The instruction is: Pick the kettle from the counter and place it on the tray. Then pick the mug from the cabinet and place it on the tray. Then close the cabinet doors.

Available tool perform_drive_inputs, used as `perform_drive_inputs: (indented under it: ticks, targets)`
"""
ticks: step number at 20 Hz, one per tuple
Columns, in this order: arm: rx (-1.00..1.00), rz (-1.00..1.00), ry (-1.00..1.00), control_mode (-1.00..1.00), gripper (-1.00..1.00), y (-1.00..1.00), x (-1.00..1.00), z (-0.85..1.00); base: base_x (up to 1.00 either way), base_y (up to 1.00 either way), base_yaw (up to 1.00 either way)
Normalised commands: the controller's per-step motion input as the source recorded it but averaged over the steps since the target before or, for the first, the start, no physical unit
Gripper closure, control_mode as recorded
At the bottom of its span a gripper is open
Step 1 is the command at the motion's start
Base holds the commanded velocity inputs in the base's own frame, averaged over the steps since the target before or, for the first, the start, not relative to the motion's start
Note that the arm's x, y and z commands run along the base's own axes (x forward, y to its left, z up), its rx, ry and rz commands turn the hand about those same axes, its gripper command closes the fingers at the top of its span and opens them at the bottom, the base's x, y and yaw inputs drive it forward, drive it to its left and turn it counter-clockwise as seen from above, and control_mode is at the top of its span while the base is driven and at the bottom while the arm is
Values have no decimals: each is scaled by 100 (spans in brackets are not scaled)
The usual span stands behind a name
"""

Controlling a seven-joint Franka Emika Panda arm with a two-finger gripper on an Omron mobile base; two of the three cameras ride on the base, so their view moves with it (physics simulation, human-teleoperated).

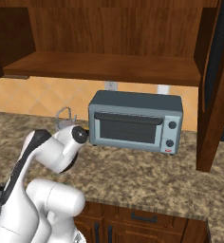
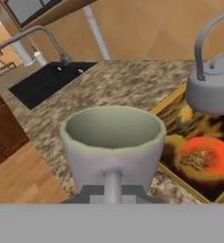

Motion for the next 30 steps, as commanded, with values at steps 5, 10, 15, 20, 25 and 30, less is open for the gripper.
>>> perform_drive_inputs:
  ticks: [5, 10, 15, 20, 25, 30]
  targets:
    - [-10, 0, -23, -100, 100, 17, 45, -34, 0, 0, 0]
    - [-5, 0, -7, -100, 100, 11, 47, -29, 0, 0, 0]
    - [-9, 0, 0, -100, 100, 12, 35, -42, 0, 0, 0]
    - [-5, 0, 0, -100, 100, 8, 25, -39, 0, 0, 0]
    - [0, 0, 0, -100, 100, 3, 14, -35, 0, 0, 0]
    - [0, 0, 0, -100, 100, 2, 18, -37, 0, 0, 0]
